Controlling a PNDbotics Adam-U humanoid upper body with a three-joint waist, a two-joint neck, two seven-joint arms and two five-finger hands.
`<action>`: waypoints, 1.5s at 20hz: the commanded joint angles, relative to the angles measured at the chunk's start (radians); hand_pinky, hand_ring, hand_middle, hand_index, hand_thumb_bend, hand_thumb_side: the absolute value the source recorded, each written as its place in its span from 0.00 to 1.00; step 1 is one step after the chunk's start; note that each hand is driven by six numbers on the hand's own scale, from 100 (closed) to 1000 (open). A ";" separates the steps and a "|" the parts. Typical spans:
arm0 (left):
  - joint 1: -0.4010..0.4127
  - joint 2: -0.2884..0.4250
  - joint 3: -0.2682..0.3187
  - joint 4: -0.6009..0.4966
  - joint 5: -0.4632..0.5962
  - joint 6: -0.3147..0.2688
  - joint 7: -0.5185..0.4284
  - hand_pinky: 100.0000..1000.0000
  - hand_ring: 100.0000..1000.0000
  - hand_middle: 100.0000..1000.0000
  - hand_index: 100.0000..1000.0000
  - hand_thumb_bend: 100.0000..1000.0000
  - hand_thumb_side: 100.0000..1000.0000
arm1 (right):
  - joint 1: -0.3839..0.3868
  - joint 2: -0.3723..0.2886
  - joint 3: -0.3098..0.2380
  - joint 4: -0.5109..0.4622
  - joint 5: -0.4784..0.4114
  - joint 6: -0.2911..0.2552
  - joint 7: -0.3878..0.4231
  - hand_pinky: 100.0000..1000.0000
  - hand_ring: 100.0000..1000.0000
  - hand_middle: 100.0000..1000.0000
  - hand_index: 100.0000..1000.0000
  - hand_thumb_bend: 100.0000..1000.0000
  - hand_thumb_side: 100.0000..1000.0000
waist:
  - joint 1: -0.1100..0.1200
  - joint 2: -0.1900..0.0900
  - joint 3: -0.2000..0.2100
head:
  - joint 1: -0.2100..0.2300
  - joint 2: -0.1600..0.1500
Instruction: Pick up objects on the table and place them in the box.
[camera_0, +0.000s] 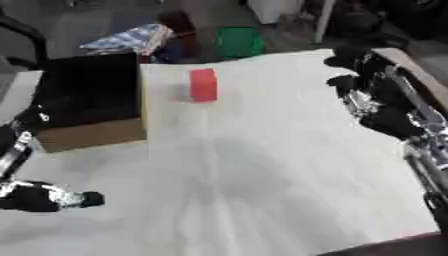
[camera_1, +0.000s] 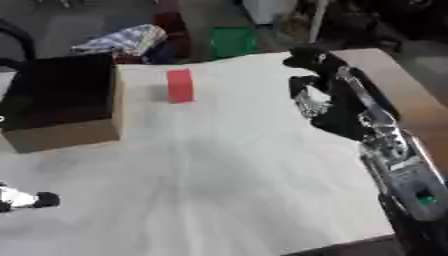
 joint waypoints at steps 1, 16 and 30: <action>-0.015 0.027 0.012 -0.027 -0.056 0.032 0.040 0.91 1.00 0.89 0.96 0.72 0.00 | -0.010 -0.018 -0.010 -0.007 -0.005 0.000 0.003 0.73 0.89 0.74 0.87 0.00 0.29 | -0.001 -0.015 0.000 | -0.004 -0.001; -0.014 0.021 0.007 -0.022 -0.121 0.083 0.186 0.79 0.96 0.81 0.89 0.76 0.00 | -0.013 -0.024 -0.006 0.000 -0.010 0.002 0.005 0.73 0.90 0.74 0.87 0.00 0.30 | -0.002 -0.014 -0.001 | -0.008 0.000; -0.019 0.015 -0.018 -0.018 -0.101 0.061 0.230 0.66 0.86 0.70 0.80 0.77 0.00 | -0.255 -0.255 0.122 0.150 -0.007 -0.037 0.162 0.74 0.91 0.76 0.88 0.02 0.28 | -0.015 -0.018 0.034 | -0.034 -0.008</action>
